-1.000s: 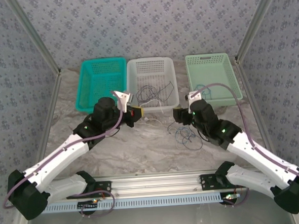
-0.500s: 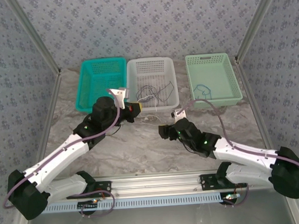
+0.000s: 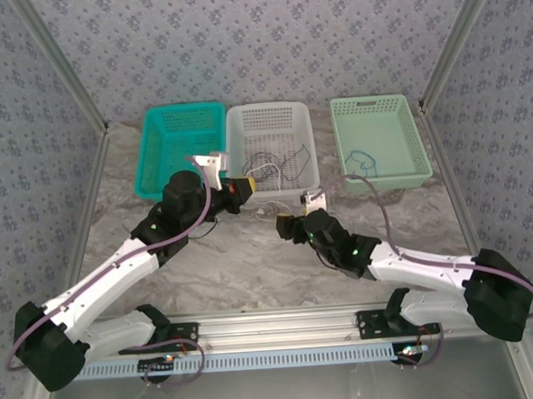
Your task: Untangle the cables
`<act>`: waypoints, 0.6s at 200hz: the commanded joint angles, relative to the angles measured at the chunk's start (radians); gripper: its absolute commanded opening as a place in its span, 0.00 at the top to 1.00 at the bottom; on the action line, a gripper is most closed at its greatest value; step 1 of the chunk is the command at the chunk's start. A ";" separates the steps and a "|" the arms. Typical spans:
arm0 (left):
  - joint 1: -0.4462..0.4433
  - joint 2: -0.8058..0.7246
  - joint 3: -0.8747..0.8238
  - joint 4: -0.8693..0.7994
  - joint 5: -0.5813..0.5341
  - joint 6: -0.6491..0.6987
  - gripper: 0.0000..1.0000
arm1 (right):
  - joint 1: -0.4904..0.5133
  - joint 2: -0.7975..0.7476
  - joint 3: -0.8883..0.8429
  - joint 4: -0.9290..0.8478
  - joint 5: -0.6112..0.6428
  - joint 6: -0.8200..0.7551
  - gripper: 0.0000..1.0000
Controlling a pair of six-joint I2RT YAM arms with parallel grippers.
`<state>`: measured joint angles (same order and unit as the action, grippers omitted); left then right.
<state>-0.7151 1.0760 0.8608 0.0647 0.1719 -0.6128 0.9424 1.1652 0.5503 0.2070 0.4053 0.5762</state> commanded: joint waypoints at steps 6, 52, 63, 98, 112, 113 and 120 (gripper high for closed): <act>-0.002 -0.010 0.008 0.066 0.023 -0.028 0.98 | -0.021 0.064 0.054 0.050 0.006 -0.011 0.38; 0.001 -0.022 0.024 0.085 0.016 -0.022 0.98 | -0.020 0.158 0.137 -0.065 -0.021 -0.067 0.81; 0.006 -0.023 0.029 0.070 0.012 -0.008 0.98 | -0.015 0.157 0.154 -0.115 -0.015 -0.087 0.85; 0.061 -0.033 0.053 -0.033 0.003 0.065 0.97 | -0.012 0.168 0.249 -0.326 -0.017 -0.179 0.89; 0.084 -0.041 0.057 -0.068 -0.013 0.094 0.97 | -0.008 0.199 0.308 -0.404 -0.033 -0.219 0.88; 0.087 -0.042 0.058 -0.069 -0.013 0.096 0.97 | -0.008 0.202 0.312 -0.407 -0.037 -0.222 0.88; 0.102 -0.045 0.059 -0.076 -0.014 0.104 0.97 | -0.007 0.224 0.342 -0.434 -0.063 -0.240 0.85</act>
<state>-0.6491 1.0714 0.8749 0.0471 0.1680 -0.5758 0.9257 1.3396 0.7925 -0.0502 0.3828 0.4320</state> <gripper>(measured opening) 0.042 0.119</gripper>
